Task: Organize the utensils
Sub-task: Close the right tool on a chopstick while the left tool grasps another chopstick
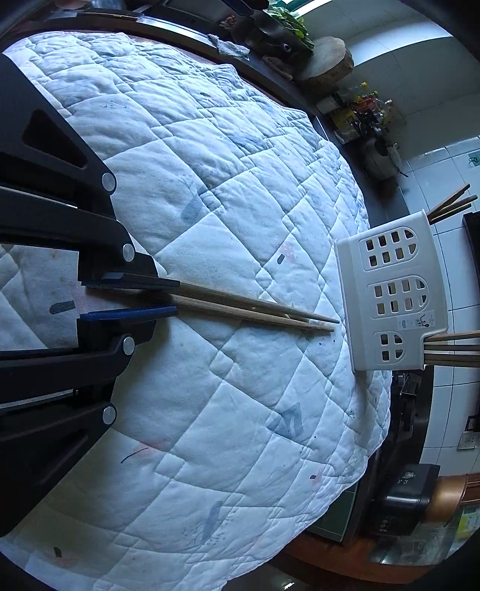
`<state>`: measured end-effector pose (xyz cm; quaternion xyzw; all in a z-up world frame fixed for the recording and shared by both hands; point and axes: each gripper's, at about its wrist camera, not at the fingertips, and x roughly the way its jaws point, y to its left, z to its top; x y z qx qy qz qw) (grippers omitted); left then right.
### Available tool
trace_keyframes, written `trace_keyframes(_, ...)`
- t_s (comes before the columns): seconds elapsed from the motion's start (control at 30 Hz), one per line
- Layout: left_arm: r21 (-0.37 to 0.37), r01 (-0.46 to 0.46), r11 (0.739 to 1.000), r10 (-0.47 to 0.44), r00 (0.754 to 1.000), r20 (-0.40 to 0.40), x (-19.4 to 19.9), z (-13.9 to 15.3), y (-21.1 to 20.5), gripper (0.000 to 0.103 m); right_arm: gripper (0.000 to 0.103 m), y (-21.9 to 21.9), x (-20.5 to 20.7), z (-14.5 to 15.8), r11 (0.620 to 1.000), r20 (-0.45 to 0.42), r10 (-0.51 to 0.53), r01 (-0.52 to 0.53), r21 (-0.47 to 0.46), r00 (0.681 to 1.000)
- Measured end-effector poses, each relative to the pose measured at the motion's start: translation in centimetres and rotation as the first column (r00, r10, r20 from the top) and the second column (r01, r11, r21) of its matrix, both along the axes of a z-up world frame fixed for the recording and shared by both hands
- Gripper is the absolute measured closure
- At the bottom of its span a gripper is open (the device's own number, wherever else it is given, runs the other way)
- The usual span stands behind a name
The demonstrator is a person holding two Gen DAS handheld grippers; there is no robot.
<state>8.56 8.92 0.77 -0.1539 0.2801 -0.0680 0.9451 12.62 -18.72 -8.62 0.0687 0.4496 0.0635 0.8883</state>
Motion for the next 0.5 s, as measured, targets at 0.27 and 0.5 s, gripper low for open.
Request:
trace_keyframes(0.27,-0.001,0.007,1.000,-0.007,1.000,-0.010,0.0,-0.4,-0.5,0.063,0.094,0.6,0.2,-0.5,0.999,0.004,0.001,-0.001,-0.047,1.000)
trace_keyframes(0.5,0.000,0.033,0.999,-0.033,0.999,-0.020,-0.2,-0.6,-1.8,0.063,0.095,1.2,0.0,-0.4,0.995,0.028,0.008,-0.005,-0.103,1.000)
